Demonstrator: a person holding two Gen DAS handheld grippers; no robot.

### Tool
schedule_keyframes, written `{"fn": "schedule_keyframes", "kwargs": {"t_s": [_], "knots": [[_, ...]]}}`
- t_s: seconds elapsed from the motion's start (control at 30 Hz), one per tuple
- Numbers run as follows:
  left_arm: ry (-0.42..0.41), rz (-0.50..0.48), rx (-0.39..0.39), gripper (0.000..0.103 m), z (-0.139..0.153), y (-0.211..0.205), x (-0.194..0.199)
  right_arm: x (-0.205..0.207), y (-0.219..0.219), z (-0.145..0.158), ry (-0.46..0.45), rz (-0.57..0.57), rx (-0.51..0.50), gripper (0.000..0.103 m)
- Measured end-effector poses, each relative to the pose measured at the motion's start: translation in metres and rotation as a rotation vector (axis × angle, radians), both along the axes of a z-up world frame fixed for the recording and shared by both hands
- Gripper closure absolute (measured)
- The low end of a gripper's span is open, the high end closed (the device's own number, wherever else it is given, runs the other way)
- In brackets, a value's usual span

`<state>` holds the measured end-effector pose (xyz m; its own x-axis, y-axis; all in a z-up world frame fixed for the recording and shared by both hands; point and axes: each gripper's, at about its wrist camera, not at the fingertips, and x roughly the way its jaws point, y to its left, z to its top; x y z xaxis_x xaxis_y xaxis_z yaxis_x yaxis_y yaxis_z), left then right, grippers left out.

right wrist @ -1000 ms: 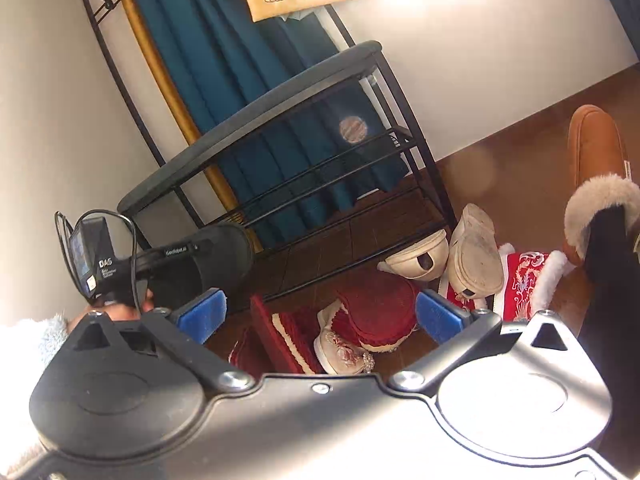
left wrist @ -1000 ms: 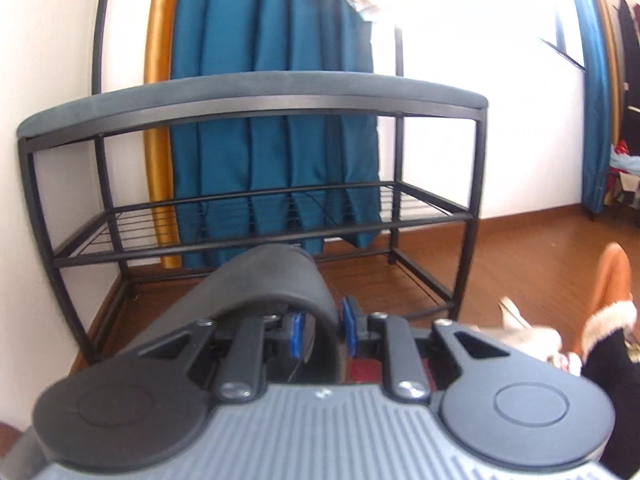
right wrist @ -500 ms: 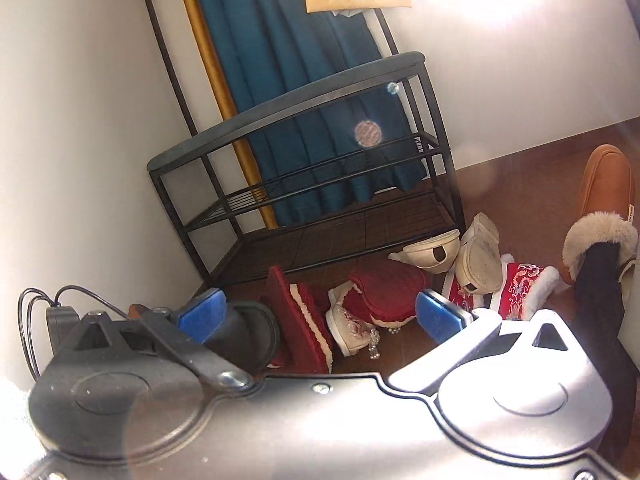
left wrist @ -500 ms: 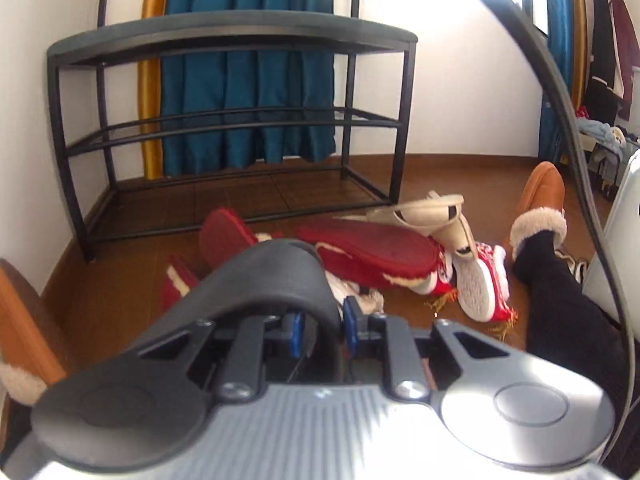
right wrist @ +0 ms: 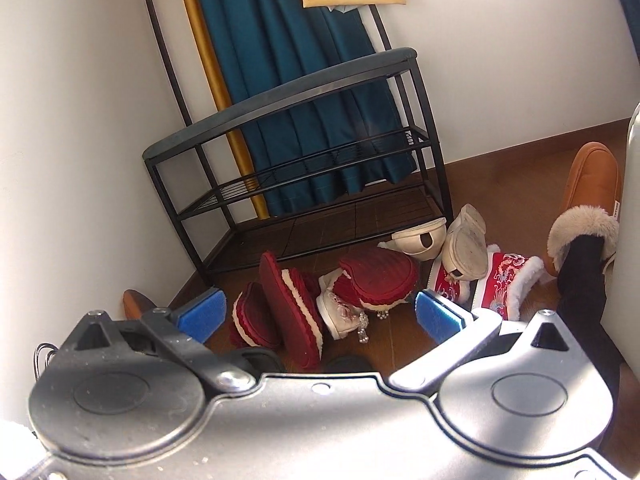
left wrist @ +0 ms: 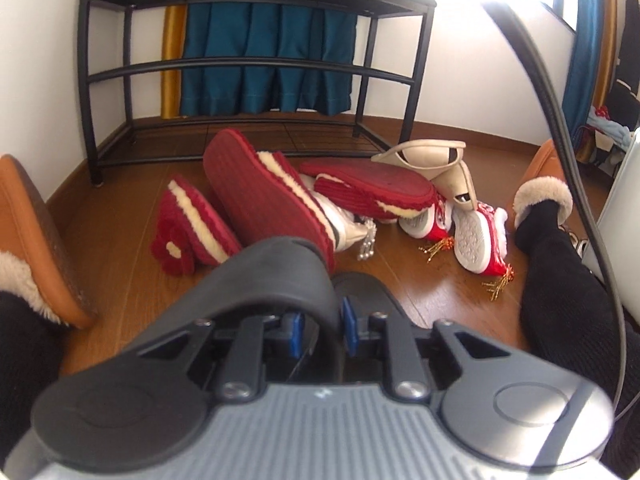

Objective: Organize scattered shoes
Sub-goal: 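Carry the black slide sandal with the left tool down beside the other black slide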

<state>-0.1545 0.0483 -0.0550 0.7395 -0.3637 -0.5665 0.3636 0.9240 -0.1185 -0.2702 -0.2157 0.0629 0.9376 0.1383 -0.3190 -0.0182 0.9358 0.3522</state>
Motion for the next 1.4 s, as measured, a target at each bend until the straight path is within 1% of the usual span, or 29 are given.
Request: {"fn": "schedule_keyframes", "kwargs": {"t_s": [0.07,0.17,0.4,0.53,0.8,0.9,1.0,1.03,1.1,1.13,1.2,1.23,1.4], "knots": [[0.024,0.011,-0.004,0.083,-0.007,0.002,0.001,0.001,-0.001,-0.001,0.002,-0.001,0.008,0.000],[0.029,0.009,0.002,0.083,-0.013,0.001,0.001,0.001,-0.001,-0.004,0.011,0.001,0.014,0.000],[0.014,-0.032,0.001,0.083,-0.009,-0.005,-0.001,0.007,-0.004,-0.012,0.034,-0.006,0.024,0.000],[0.021,-0.054,-0.004,0.083,-0.011,-0.005,0.002,0.013,-0.004,-0.015,0.043,-0.004,0.029,0.000],[0.059,-0.029,0.009,0.083,-0.033,0.004,0.009,0.023,-0.005,-0.020,0.061,0.000,0.039,0.000],[0.060,-0.021,-0.002,0.083,-0.035,0.005,0.011,0.027,-0.005,-0.023,0.068,0.002,0.043,0.000],[0.048,-0.032,0.013,0.082,-0.035,0.003,0.012,0.031,-0.006,-0.025,0.074,0.003,0.047,0.000],[0.045,-0.029,0.021,0.081,-0.034,0.003,0.013,0.033,-0.006,-0.026,0.077,0.004,0.048,0.000],[0.046,-0.020,0.035,0.074,-0.035,0.002,0.015,0.035,-0.006,-0.027,0.081,0.005,0.051,0.000],[0.053,-0.008,0.040,0.065,-0.037,0.004,0.017,0.037,-0.006,-0.028,0.083,0.005,0.052,0.000],[0.062,0.019,0.046,0.054,-0.040,0.007,0.019,0.039,-0.006,-0.029,0.088,0.006,0.055,0.000],[0.066,0.027,0.048,0.052,-0.042,0.009,0.021,0.041,-0.006,-0.030,0.090,0.007,0.056,0.000],[0.091,0.081,0.050,0.052,-0.056,0.020,0.035,0.048,-0.006,-0.033,0.101,0.013,0.069,0.000]]}}
